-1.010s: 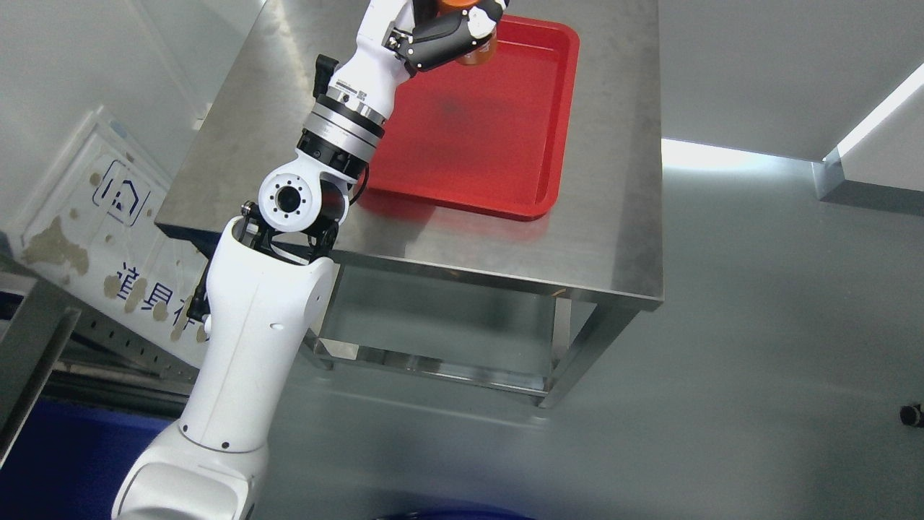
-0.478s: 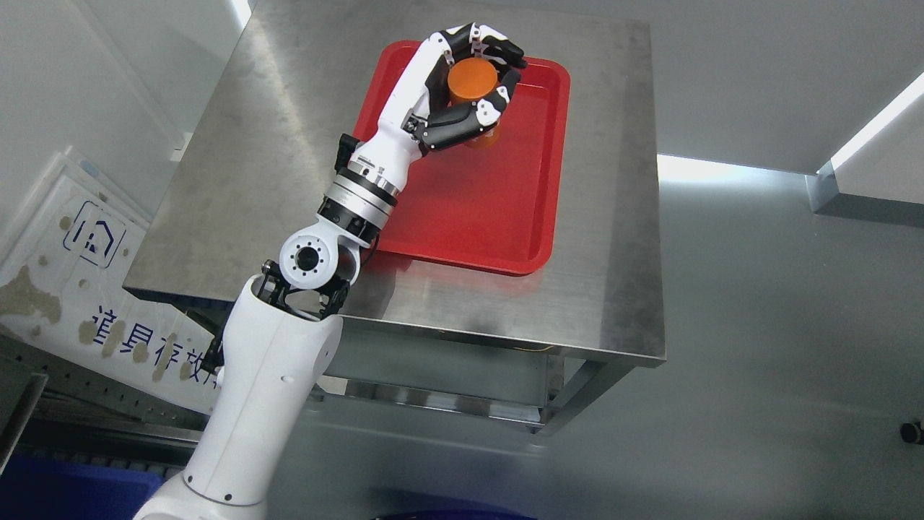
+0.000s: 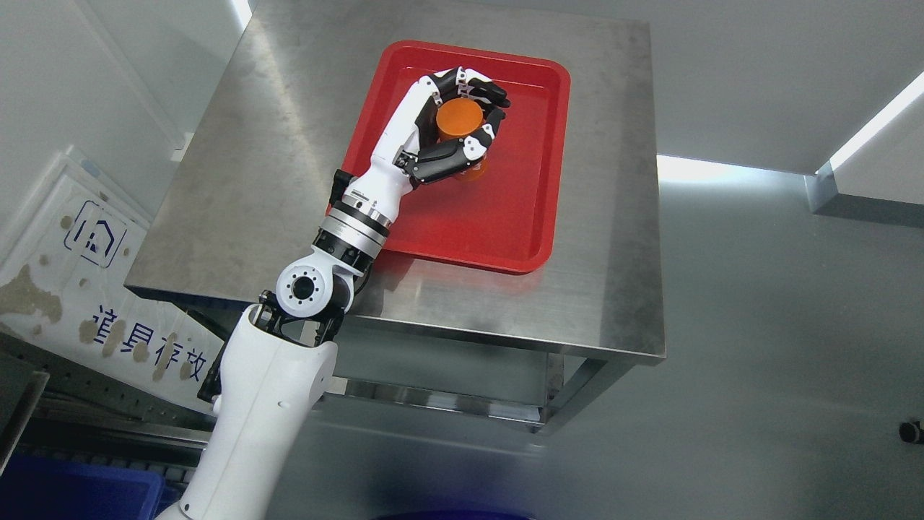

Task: Grab orange capacitor from left shelf to right desk
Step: 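Lower the capacitor with the left hand onto the red tray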

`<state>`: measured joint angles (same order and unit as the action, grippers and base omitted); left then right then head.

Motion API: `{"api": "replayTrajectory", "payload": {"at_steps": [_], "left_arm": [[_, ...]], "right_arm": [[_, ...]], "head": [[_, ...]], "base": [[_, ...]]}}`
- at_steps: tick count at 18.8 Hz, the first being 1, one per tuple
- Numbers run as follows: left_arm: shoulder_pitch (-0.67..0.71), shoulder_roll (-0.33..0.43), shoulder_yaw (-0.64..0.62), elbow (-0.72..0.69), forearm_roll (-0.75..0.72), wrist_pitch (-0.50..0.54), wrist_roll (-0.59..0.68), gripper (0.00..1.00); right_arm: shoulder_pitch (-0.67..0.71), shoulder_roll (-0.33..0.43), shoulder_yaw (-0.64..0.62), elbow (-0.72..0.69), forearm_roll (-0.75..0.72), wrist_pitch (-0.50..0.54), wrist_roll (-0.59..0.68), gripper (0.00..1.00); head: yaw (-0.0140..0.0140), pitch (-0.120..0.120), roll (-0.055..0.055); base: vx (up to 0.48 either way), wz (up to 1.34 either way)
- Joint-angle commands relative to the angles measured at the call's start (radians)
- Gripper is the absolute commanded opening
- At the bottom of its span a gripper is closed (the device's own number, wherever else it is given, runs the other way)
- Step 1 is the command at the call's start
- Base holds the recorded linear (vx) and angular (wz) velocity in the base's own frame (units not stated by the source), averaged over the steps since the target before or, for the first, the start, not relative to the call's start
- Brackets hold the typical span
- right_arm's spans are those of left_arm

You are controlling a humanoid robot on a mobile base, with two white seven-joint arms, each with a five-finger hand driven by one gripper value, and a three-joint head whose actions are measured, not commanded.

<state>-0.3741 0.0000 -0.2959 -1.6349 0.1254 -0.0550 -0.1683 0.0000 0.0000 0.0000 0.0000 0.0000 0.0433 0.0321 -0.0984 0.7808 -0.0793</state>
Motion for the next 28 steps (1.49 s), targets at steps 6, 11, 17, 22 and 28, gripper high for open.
{"api": "replayTrajectory", "payload": {"at_steps": [6, 11, 17, 22, 28], "left_arm": [[-0.121, 0.017, 0.006, 0.147, -0.003, -0.009, 0.009, 0.04], [-0.121, 0.017, -0.049, 0.164, -0.003, -0.009, 0.01, 0.05], [-0.121, 0.017, -0.063, 0.187, -0.003, -0.006, 0.009, 0.05], [-0.12, 0.017, -0.046, 0.208, -0.003, -0.009, 0.007, 0.09], [-0.129, 0.017, -0.052, 0.207, -0.003, -0.006, 0.009, 0.59]], "right_arm": [[0.001, -0.017, -0.011, -0.034, 0.0, 0.001, 0.0, 1.0], [0.001, -0.017, -0.011, -0.034, 0.0, 0.001, 0.0, 1.0], [0.001, -0.017, -0.011, -0.034, 0.0, 0.0, 0.0, 1.0], [0.001, -0.017, -0.011, -0.034, 0.0, 0.001, 0.0, 1.0], [0.001, -0.017, -0.011, -0.034, 0.0, 0.001, 0.0, 1.0]], "head": [[0.0, 0.0, 0.0], [0.0, 0.0, 0.0], [0.0, 0.0, 0.0], [0.0, 0.0, 0.0], [0.0, 0.0, 0.0]], "base": [[0.0, 0.0], [0.0, 0.0], [0.0, 0.0], [0.0, 0.0], [0.0, 0.0]]}}
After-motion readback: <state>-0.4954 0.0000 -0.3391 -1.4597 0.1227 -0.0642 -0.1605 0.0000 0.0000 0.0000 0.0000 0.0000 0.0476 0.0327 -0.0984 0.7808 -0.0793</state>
